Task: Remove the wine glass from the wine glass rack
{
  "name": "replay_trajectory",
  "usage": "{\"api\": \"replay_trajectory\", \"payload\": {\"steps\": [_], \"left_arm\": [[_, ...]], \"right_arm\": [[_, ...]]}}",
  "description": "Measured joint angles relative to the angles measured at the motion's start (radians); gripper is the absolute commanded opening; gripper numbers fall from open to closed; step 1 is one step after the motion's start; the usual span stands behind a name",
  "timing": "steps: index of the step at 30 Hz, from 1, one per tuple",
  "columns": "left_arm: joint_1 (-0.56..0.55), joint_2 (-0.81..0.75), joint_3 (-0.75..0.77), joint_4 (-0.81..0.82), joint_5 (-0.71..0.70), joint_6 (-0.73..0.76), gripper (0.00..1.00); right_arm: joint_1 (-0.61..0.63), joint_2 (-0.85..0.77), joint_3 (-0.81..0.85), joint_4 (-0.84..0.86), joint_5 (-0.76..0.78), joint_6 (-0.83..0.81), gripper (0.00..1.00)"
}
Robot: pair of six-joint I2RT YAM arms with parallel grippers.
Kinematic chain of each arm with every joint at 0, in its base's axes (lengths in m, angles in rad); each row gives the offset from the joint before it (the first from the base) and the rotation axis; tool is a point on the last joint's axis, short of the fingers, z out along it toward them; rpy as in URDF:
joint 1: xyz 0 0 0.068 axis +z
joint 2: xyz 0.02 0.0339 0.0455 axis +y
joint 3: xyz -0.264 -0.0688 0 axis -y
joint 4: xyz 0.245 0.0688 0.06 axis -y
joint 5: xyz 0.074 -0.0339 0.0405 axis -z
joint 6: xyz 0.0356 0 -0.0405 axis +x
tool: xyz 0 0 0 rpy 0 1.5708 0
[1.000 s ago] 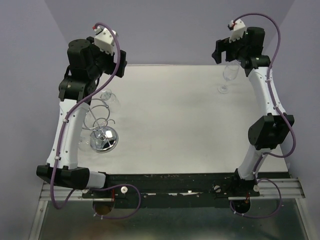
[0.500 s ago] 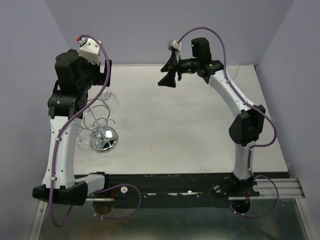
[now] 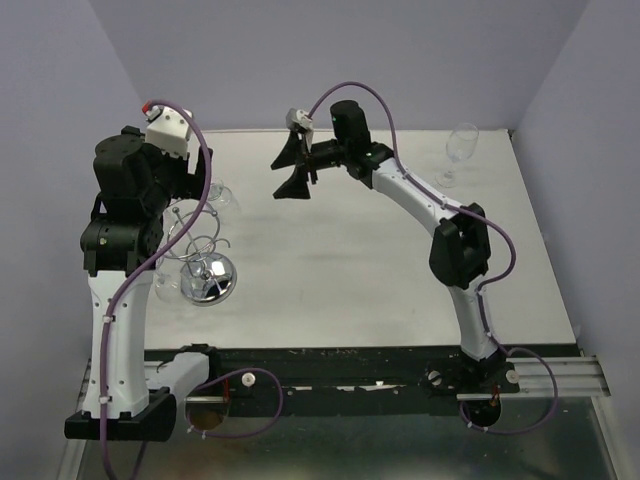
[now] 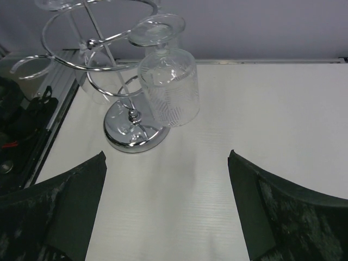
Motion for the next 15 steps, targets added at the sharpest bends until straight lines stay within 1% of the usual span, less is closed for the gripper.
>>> {"api": "replay_trajectory", "payload": {"steps": [4, 8, 11, 15], "left_arm": [[0.078, 0.005, -0.007, -0.008, 0.021, -0.04, 0.99], [0.153, 0.004, -0.007, -0.018, 0.049, -0.082, 0.99], [0.175, 0.0, -0.007, -0.027, 0.066, -0.098, 0.99], [0.192, -0.024, -0.01, -0.04, 0.083, -0.107, 0.99]], "right_arm": [[0.026, 0.076, 0.0, 0.151, 0.048, 0.074, 1.0], [0.064, 0.157, 0.026, 0.255, 0.093, 0.132, 1.0], [0.099, 0.204, 0.045, 0.317, 0.103, 0.183, 1.0], [0.131, 0.221, 0.049, 0.365, 0.108, 0.235, 1.0]]}}
